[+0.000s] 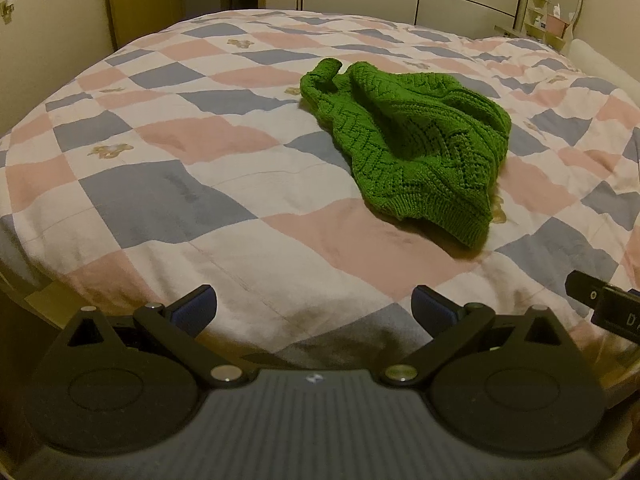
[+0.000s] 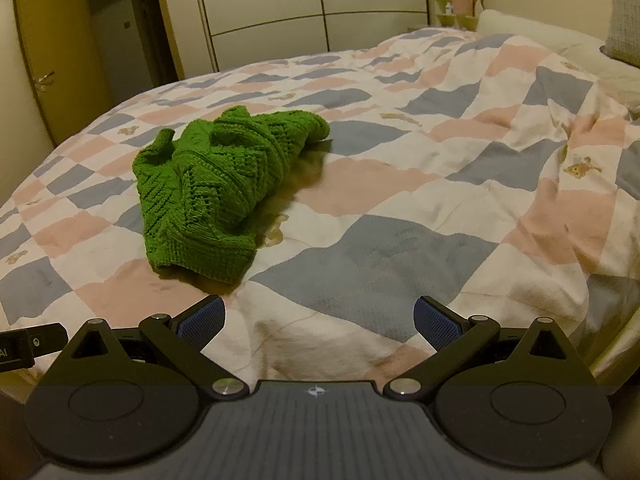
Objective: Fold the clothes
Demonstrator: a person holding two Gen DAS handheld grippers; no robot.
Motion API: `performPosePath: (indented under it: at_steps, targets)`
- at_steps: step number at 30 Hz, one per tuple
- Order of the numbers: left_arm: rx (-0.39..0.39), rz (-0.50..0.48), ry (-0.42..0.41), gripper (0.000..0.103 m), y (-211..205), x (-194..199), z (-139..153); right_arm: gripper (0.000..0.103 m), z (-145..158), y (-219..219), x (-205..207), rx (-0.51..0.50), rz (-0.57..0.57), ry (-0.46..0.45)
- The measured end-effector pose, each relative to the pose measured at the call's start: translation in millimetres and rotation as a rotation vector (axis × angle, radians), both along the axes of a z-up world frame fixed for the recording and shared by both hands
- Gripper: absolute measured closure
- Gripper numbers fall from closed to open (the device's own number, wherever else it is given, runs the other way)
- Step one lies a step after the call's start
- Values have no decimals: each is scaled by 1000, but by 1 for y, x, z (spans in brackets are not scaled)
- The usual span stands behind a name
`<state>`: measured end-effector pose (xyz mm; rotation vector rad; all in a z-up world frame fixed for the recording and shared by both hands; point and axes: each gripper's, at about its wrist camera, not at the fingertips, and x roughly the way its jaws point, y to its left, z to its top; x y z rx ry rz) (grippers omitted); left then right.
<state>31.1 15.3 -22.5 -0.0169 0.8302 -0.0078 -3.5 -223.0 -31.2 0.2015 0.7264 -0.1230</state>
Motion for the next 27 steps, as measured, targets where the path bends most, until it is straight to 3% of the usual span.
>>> performPosePath:
  at_steps: [8,27]
  targets:
    - [-16,-13,24,0,-2,7,-8,0,-6,0,7,3,-5,21]
    - [50,-51,8,1,-16,29,-23,0,-25,-3,33,9,-9,79]
